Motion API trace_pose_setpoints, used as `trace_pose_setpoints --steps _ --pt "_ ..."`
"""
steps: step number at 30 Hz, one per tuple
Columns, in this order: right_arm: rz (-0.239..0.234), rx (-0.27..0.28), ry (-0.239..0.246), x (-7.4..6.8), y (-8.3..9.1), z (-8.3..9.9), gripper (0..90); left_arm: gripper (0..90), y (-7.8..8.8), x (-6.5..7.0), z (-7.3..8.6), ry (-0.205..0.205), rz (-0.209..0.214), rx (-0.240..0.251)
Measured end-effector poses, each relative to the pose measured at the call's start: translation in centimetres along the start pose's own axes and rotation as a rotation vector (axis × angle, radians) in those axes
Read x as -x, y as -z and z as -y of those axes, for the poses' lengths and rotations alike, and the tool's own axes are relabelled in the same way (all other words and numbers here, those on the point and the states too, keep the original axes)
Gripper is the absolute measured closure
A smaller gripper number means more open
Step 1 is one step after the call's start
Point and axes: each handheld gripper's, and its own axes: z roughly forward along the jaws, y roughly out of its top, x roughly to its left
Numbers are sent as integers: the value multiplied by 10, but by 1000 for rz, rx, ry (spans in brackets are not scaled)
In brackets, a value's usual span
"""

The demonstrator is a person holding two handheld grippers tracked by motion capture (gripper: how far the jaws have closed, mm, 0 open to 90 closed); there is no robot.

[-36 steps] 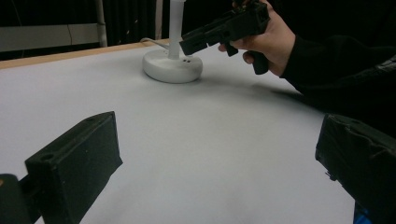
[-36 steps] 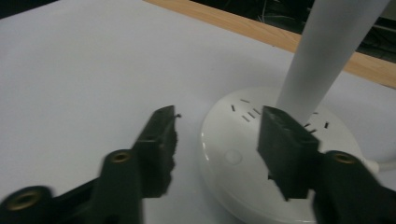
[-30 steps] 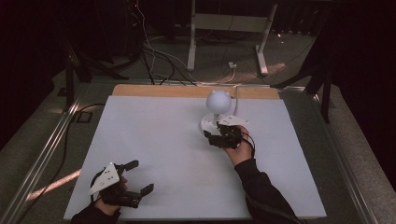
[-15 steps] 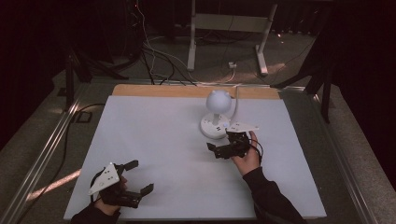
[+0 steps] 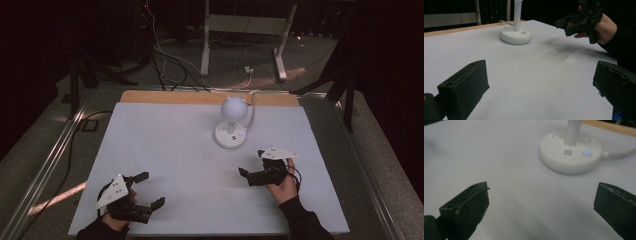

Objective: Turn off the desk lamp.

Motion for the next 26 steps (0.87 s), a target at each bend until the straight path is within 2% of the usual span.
trace_pose_setpoints --steps 4,10,15,17,22,26 --pt "-1 -23 -5 2 12 14 0 6 0 0 0 3 -1 4" --pt "2 -13 -32 4 33 29 0 6 0 0 0 0 2 3" --pt "40 -46 -20 4 46 42 0 6 0 0 0 -2 0 2" --pt "30 -49 -25 5 49 47 0 6 0 0 0 0 2 3" --pt "49 -86 0 4 56 58 0 6 0 1 0 -1 2 0" --pt "43 -81 -18 7 60 62 0 6 0 0 0 0 3 0"
